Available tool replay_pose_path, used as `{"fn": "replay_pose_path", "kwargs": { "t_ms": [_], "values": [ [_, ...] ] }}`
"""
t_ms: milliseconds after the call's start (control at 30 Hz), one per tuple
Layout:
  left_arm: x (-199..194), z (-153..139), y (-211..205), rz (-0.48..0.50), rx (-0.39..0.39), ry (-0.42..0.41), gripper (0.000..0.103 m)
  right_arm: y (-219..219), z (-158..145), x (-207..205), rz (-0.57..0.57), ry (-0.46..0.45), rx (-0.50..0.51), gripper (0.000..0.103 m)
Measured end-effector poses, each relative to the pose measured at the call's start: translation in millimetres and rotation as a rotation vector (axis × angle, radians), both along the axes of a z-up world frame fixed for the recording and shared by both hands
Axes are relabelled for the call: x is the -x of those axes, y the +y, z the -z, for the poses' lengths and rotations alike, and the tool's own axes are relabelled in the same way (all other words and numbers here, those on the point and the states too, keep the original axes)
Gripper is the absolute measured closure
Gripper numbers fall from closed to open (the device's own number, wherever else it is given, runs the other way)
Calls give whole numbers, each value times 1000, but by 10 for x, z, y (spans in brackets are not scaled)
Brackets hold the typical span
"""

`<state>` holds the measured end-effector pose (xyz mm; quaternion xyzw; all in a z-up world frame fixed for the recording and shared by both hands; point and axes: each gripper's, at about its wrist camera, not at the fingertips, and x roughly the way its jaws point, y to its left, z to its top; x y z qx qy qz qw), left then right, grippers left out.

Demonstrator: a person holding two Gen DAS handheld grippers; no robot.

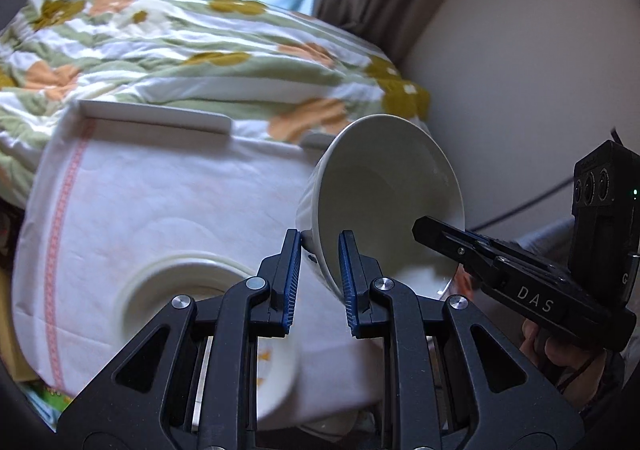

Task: Organize plates and bowls
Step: 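Lift the small white bowl with both grippers and carry it over the cream bowl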

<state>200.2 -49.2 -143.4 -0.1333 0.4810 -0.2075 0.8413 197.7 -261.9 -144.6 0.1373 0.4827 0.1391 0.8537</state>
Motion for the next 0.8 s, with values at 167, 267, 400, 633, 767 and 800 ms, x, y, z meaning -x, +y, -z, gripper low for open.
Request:
{"fn": "replay_pose_path", "kwargs": {
  "t_ms": [167,267,400,633,767,800],
  "values": [
    [237,125,-561,93,1,34,86,-437,65,367,90,20,11,89],
    [348,264,-841,143,-2,70,86,-643,153,520,143,45,17,89],
    [420,463,-1141,203,-31,111,86,-886,340,663,209,88,5,89],
    [348,817,-1420,273,-109,159,86,-1114,688,731,280,152,-29,89],
    [272,902,-1453,300,-150,168,86,-1189,847,734,305,176,-50,89],
    [268,902,-1463,305,-160,161,86,-1208,881,729,309,181,-52,89]
  ]
}}
